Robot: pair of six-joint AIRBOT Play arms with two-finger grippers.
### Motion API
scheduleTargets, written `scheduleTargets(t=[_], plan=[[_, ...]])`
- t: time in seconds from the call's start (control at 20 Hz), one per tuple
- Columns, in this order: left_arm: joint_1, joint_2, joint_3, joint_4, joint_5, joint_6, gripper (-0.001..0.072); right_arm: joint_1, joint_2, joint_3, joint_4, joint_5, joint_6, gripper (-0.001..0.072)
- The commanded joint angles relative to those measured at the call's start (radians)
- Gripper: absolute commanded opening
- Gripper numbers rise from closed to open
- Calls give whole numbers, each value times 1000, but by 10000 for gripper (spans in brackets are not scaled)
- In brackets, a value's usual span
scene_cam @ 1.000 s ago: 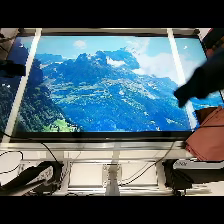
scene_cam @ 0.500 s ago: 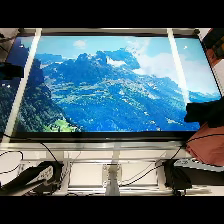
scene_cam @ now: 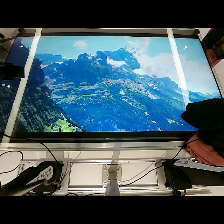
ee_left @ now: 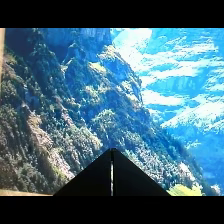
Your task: Fold the clothes and pants, and hang the long-sleeved shirts on hangers.
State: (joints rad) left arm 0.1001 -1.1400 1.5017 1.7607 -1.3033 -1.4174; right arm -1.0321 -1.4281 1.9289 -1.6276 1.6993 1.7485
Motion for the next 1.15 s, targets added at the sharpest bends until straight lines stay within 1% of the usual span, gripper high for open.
scheduleTargets(t=[0.0,0.05,0.15,0.2,0.25,0.3,0.35,0.45,0.5,0.6,0.65,0.7,0.75,0.8,0.85,0.9,0.95,1.1], plan=[[1,-1,0,0,0,0,26,39,0,0,64,-72,-91,531],[1,-1,0,0,0,0,26,61,0,0,106,-91,-91,443],[1,-1,0,0,0,0,26,136,0,0,223,-130,-109,337],[1,-1,0,0,0,0,26,187,0,0,294,-140,-144,245],[1,-1,0,0,0,0,26,254,0,0,360,-139,-164,208],[1,-1,0,0,0,0,26,331,0,0,405,-130,-175,208],[1,-1,0,0,0,0,26,428,1,0,418,-113,-180,206],[1,-1,0,0,0,0,26,634,2,0,388,-75,-195,117],[1,-1,0,0,0,0,26,745,2,0,373,-51,-227,117],[1,-1,0,0,0,0,26,937,2,0,343,-41,-352,117],[1,-1,0,0,0,0,26,1017,2,0,301,-45,-398,116],[1,-1,0,0,0,0,26,1083,1,0,231,-66,-402,115],[1,-1,0,0,0,0,26,1140,0,0,132,-100,-359,40],[1,-1,0,0,0,0,26,1178,0,0,13,-142,-252,30],[1,-1,0,0,0,0,26,1192,0,0,-63,-164,-149,31],[1,-1,0,0,0,0,26,1192,1,0,-71,-164,-81,31],[1,-1,0,0,0,0,26,1189,1,0,-54,-166,-44,31],[1,-1,0,0,0,0,26,1189,1,0,1,-173,-36,31]])
